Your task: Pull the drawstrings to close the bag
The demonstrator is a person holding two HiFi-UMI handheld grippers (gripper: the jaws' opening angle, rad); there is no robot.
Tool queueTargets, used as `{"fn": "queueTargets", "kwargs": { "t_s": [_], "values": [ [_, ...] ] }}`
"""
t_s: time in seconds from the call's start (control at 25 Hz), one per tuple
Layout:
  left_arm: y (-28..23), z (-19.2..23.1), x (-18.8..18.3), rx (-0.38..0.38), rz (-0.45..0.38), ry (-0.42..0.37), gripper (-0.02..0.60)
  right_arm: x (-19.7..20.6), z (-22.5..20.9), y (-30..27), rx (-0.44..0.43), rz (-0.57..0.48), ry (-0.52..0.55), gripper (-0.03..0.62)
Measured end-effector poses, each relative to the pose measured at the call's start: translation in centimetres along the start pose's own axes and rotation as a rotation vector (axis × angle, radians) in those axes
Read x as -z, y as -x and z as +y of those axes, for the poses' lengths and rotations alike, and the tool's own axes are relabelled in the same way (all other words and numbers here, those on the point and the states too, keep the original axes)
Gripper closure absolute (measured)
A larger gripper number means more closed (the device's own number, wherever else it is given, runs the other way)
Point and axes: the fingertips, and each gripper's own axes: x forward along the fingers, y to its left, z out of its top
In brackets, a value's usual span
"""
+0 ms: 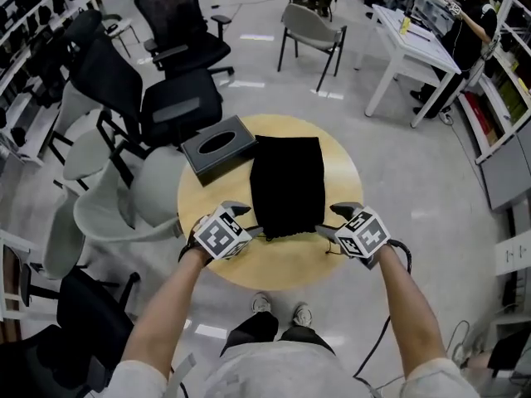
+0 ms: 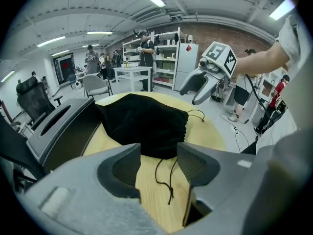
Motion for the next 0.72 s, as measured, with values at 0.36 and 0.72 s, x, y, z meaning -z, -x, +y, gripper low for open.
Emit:
{"fn": "queueTargets", "kwargs": {
  "t_s": [0.36, 0.72],
  "values": [
    [-2.6, -1.0, 4.0, -0.001, 0.118, 0.023, 0.319, 3.5, -0.1, -1.6, -0.041, 0.058, 0.018, 0.326],
    [-4.4, -0.9, 5.5, 0.011, 0.178, 0.033, 0.318, 5.7, -0.2, -3.4, -0.086, 0.105, 0.055, 0.352]
  ]
}}
